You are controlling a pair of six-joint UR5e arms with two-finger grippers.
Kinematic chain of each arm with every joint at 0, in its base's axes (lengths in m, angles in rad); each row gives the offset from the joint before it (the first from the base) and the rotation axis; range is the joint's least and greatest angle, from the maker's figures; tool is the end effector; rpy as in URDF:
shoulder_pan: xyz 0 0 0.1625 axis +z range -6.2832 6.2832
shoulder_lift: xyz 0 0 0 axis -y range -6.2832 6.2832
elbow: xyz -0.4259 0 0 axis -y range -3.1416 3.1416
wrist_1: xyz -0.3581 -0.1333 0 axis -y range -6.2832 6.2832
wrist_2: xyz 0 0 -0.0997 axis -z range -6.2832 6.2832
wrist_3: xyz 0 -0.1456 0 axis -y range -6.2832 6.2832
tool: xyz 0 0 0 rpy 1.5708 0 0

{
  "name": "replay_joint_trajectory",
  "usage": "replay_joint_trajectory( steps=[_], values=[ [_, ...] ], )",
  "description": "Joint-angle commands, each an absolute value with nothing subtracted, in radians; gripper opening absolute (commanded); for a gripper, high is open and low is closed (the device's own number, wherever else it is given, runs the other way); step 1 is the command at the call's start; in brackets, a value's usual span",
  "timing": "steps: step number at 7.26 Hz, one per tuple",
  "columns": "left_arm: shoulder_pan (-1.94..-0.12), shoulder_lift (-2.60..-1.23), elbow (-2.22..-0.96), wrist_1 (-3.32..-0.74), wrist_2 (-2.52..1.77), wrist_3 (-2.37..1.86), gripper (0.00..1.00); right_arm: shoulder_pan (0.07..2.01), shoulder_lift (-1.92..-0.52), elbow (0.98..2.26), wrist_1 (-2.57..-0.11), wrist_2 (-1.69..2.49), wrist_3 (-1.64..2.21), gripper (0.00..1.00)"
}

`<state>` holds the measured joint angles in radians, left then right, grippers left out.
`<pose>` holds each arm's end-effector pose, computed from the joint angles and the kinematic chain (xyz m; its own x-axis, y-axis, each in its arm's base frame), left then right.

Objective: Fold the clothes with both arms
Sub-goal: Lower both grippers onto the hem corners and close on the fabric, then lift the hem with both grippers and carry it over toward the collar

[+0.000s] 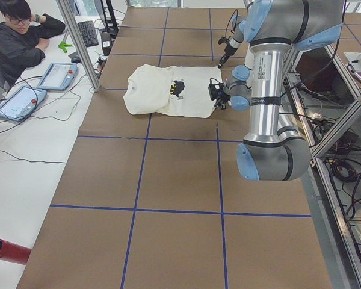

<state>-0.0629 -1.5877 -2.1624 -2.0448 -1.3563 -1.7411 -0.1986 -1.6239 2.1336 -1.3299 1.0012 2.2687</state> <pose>0.4622 -0.1937 0.3623 0.4192 -0.1923 -0.8873 0.3248 0.9444 -0.0513 -0.4795 -0.1196 0.4347 0.4243 0.4666 0.7760 -0.6097 0.7809 -0.1361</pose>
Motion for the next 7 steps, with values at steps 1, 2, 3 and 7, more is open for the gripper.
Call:
replay_joint_trajectory(
  steps=[1, 2, 3, 7],
  values=[
    [-0.063, -1.588, -2.16, -2.043, -1.358, -1.741, 0.0, -0.189, -1.631, 2.14, -1.339, 1.005, 2.258, 0.0],
    [-0.061, -1.586, -2.151, -2.043, -1.358, -1.741, 0.0, -0.173, -1.631, 2.17, -1.368, 1.006, 2.228, 0.0],
    [-0.061, -1.574, -2.166, -2.042, -1.361, -1.74, 0.0, -0.173, -1.625, 2.265, -1.49, 1.012, 2.191, 0.0],
    [-0.07, -1.555, -2.663, -1.537, -1.595, -1.689, 0.0, -0.224, -1.605, 2.708, -1.923, 1.127, 2.186, 0.0]
  ],
)
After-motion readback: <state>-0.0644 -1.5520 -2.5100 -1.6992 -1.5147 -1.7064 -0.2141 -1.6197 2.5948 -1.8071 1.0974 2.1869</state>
